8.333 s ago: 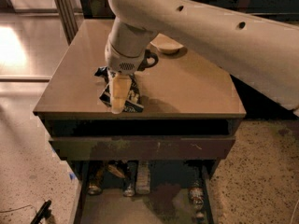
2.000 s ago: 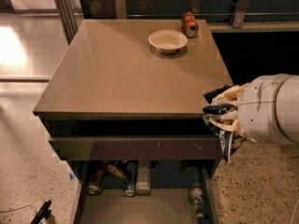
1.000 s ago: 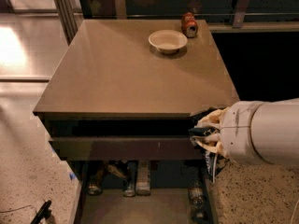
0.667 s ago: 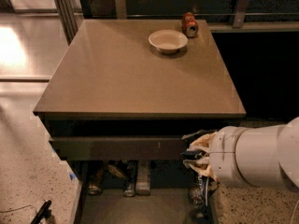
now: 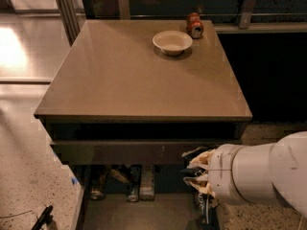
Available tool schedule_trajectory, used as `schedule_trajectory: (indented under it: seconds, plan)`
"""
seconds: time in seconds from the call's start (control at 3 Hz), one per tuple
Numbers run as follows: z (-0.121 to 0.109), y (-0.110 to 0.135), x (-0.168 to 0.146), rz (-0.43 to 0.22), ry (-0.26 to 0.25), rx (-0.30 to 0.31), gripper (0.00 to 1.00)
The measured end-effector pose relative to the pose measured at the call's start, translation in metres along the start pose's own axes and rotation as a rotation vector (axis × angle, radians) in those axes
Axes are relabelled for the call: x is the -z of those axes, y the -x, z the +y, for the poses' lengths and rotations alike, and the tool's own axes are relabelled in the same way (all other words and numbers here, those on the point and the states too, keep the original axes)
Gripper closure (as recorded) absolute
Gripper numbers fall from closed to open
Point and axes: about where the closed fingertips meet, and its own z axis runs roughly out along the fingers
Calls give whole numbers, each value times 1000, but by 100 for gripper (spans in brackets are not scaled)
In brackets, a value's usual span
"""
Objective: Place blue chip bag into middle drawer
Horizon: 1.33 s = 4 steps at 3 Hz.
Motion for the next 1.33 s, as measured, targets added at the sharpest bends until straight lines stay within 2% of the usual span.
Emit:
schedule_trajectory:
  seconds: [0.33,0.67,1.0,1.33]
  plan:
    - [21,14,-47,-58,70,-15,100]
    - [37,22,-74,-75,117,-18,100]
    - [58,30,-103,-64,179,1,100]
    - [63,32,-111,-64,196,-3,100]
